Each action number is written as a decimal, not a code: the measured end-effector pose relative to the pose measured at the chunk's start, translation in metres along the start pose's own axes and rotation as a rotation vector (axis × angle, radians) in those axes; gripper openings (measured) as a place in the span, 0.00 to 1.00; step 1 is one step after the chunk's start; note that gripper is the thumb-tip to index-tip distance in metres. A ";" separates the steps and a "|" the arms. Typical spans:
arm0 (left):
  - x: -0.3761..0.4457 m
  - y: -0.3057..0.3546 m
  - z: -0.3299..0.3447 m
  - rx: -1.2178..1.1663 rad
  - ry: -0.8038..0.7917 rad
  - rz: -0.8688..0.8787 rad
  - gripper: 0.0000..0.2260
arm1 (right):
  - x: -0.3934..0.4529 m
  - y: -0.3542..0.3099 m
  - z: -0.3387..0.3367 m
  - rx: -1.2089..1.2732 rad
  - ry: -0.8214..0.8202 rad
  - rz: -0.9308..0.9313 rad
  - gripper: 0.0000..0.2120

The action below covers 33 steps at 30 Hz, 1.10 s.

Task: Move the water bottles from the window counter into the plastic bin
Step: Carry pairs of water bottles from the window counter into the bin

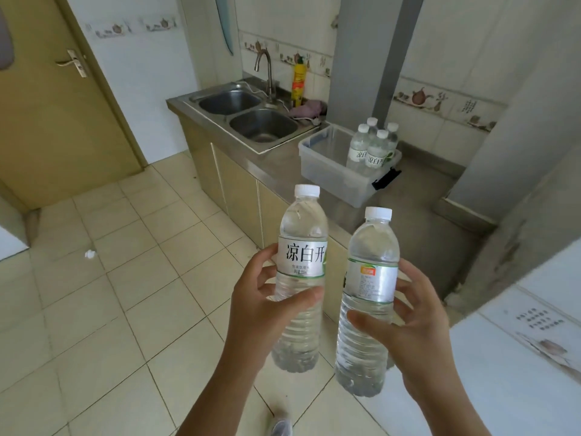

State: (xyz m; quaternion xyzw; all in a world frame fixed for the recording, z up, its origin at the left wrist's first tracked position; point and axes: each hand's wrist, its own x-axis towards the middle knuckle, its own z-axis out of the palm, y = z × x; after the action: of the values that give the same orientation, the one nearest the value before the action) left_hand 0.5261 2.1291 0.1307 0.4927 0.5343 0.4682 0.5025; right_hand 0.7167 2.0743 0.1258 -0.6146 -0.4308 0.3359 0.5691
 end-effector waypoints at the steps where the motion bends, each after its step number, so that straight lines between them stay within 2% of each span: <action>1: 0.021 0.004 0.000 0.005 -0.018 0.003 0.33 | 0.015 0.000 0.007 0.001 0.022 0.001 0.40; 8: 0.140 0.017 0.023 0.022 -0.108 0.011 0.35 | 0.118 0.004 0.033 -0.012 0.106 -0.007 0.40; 14: 0.238 0.015 0.068 0.023 -0.130 0.001 0.34 | 0.219 0.024 0.040 0.037 0.136 0.021 0.43; 19: 0.315 0.015 0.108 0.015 -0.164 -0.046 0.36 | 0.299 0.037 0.039 0.054 0.164 0.059 0.43; 24: 0.381 0.018 0.143 0.038 -0.205 -0.025 0.40 | 0.372 0.041 0.042 0.065 0.169 0.072 0.43; 29: 0.446 0.019 0.164 0.057 -0.276 0.049 0.33 | 0.427 0.046 0.058 0.064 0.205 0.092 0.43; 33: 0.510 0.021 0.172 0.084 -0.353 0.099 0.37 | 0.477 0.053 0.079 0.061 0.241 0.066 0.44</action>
State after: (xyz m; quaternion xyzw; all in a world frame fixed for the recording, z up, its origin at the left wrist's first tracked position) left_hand 0.6944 2.6406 0.1034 0.6132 0.4321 0.3760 0.5439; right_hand 0.8450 2.5424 0.0999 -0.6467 -0.3284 0.2909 0.6240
